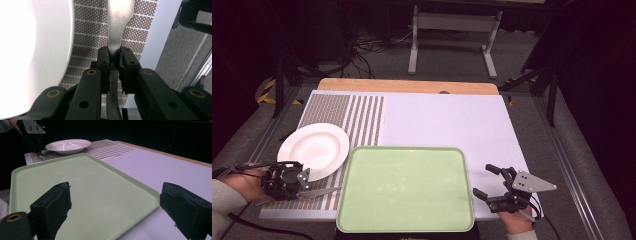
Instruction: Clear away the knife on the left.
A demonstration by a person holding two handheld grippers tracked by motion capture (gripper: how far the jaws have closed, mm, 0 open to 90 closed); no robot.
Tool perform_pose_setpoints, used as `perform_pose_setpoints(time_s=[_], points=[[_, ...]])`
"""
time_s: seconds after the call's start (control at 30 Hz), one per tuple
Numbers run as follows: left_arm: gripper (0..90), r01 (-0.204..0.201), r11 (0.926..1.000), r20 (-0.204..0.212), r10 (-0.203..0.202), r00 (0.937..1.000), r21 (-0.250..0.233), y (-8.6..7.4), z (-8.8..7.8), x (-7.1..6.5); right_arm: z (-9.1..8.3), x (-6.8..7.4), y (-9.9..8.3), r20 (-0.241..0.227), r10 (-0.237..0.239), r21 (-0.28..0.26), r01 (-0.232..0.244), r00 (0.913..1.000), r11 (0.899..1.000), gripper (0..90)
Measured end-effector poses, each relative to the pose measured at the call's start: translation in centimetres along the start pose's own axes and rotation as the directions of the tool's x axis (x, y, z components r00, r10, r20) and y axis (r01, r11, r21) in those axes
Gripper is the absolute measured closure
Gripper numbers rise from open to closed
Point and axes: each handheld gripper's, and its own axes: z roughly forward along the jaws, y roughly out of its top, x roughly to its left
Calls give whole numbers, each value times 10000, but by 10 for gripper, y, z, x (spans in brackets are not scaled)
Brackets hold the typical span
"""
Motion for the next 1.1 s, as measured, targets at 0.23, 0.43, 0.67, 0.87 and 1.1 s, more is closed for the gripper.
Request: perform_pose_setpoints(time_s=[0.23,0.43,0.67,0.87,1.1], points=[[799,543,9979,-96,-546,9985,-364,3,-19,-5,-1,1,2,83,-92,-82,93,9999,9999,103],[799,957,9936,-171,-969,9951,-594,10,-40,-8,-3,1,3,148,-92,-89,93,9998,9999,102],[799,707,9935,-470,-751,9961,-894,22,-59,-20,-1,2,2,99,-131,-52,132,9999,9999,102],[799,1016,9809,-200,-1064,9941,-1658,28,-77,-20,-1,0,3,153,-64,-108,66,9999,9999,101],[798,1402,9594,148,-1409,9899,-2449,37,-89,-17,0,-2,1,137,21,-146,-19,9999,9999,100]])
